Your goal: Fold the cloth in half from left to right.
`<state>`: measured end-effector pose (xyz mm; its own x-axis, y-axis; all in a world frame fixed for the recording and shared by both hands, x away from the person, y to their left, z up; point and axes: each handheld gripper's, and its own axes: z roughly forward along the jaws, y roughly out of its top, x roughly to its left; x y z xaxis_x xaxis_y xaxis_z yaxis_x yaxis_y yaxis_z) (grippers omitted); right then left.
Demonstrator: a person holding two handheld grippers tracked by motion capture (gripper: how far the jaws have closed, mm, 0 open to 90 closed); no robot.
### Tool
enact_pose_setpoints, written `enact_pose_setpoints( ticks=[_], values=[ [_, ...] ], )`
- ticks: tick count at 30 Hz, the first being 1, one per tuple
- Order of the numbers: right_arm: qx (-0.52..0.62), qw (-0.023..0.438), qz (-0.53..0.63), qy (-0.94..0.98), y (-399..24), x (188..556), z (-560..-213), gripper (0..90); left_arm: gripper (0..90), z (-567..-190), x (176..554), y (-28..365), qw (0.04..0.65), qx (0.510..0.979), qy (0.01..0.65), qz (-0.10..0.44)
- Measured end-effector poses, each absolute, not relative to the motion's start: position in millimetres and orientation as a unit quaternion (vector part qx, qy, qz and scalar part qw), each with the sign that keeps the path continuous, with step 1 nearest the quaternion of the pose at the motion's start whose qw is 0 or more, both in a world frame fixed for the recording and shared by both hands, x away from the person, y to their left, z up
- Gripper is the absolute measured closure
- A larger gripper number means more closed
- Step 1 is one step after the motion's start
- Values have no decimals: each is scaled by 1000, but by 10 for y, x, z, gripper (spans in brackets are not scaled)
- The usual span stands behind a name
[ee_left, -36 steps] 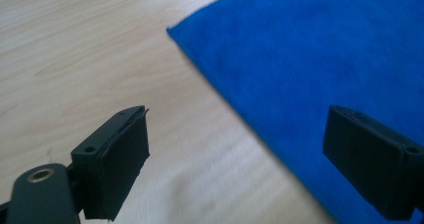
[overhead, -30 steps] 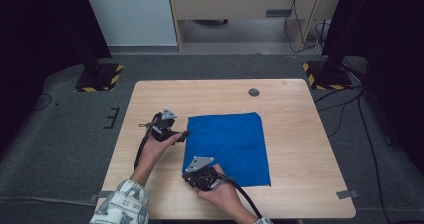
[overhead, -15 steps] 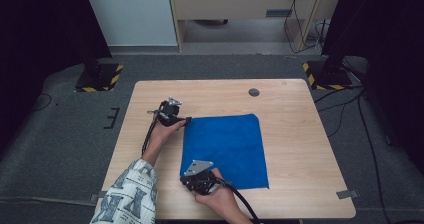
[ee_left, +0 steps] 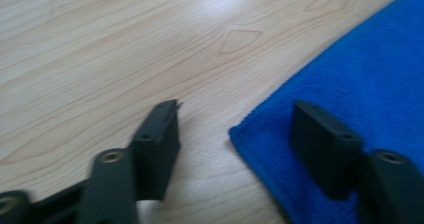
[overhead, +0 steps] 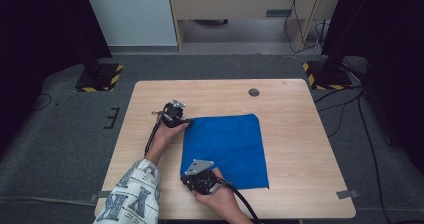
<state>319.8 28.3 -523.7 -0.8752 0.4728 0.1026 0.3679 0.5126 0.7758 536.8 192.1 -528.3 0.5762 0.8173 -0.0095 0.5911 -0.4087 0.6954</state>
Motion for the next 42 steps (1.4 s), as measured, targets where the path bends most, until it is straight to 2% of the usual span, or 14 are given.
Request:
enact_pose_setpoints(
  ticks=[3, 8, 9, 17, 29, 42],
  values=[
    [243, 62, 431, 867, 286, 3192, -5226, 867, 615, -5262, 5339, 1875, 336, 831, 414, 158],
    [242, 64, 429, 868, 295, 3182, -5210, 867, 836, -5244, 5314, 1813, 339, 831, 418, 143],
    [242, 63, 429, 868, 299, 3181, -5208, 867, 856, -5244, 5313, 1801, 341, 829, 421, 140],
    [245, 76, 433, 864, 286, 3155, -5143, 869, 868, -5097, 5298, 1804, 365, 812, 428, 158],
    [247, 91, 445, 856, 298, 3110, -5025, 873, 872, -4835, 5280, 1834, 371, 810, 424, 162],
    [238, 99, 454, 853, 559, 3083, -4938, 874, 872, -4782, 5262, 2135, 365, 807, 433, 166]
  ],
)
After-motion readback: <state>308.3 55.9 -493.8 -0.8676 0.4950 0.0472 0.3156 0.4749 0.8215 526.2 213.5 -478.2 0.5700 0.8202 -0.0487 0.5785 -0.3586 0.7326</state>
